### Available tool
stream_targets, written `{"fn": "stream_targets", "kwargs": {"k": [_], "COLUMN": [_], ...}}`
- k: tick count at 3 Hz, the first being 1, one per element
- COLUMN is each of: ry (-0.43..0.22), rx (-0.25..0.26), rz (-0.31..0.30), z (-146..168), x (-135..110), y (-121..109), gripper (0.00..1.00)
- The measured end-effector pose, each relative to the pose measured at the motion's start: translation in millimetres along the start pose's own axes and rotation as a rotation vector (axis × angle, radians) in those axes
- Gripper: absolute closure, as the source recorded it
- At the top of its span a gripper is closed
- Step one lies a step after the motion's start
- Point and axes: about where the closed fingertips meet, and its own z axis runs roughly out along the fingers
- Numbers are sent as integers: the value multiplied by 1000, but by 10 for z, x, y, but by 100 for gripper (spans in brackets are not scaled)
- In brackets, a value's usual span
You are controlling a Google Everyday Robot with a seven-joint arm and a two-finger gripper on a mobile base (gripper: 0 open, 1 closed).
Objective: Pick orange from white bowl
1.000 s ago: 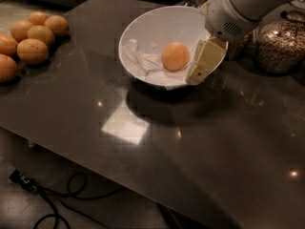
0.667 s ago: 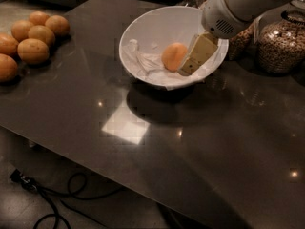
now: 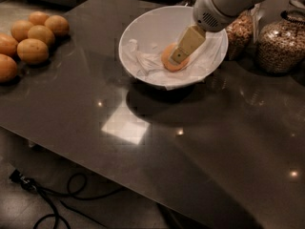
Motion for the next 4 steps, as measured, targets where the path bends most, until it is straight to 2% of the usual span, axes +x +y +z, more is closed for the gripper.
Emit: {"fn": "stream_targets", "kwargs": {"k": [2,4], "ry": [3,5], "rx": [-15,-12], "rz": [52,44], "z": [310,555], "x": [-14,78], "y": [-117,-190], "gripper": [0,19]}}
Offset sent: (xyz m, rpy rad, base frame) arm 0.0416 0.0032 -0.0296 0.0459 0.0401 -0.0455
